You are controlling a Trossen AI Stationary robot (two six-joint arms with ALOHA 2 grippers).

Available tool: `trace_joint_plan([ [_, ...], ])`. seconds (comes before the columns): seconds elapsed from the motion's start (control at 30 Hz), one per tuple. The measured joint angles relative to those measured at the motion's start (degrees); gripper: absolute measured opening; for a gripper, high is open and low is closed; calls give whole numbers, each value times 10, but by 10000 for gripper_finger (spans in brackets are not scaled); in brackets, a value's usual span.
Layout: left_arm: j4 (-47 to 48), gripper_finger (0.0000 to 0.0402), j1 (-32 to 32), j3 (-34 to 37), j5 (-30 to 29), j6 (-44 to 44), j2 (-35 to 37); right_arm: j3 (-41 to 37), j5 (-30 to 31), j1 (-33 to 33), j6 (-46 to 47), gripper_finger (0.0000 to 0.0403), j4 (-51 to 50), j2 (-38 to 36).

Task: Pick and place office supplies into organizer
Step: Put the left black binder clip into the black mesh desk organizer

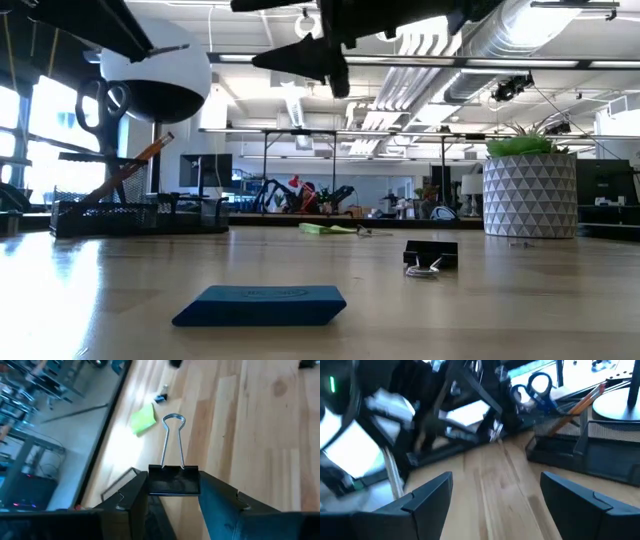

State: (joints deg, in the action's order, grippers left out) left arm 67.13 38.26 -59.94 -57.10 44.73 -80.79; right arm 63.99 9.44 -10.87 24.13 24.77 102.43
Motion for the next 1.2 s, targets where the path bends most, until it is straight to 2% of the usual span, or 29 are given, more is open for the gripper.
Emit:
trace_joint_plan([
  [0.13,-2,140,0,0,-15,0,0,0,-40,31,50,283,30,1],
  [0.4,-64,140,0,0,-87,-15,-12,0,-106,64,98,216,93,56],
  [0.57,-76,140,-4,0,-81,-15,-33,0,-135,64,88,183,167,63],
  [0.7,-77,140,-11,0,-84,-12,-49,0,-142,63,86,165,171,63],
  [0.93,-90,140,-39,0,-80,-20,-63,0,-140,64,85,163,141,64],
  [1.2,-116,140,-38,0,-78,-44,-62,0,-119,63,60,167,139,64],
])
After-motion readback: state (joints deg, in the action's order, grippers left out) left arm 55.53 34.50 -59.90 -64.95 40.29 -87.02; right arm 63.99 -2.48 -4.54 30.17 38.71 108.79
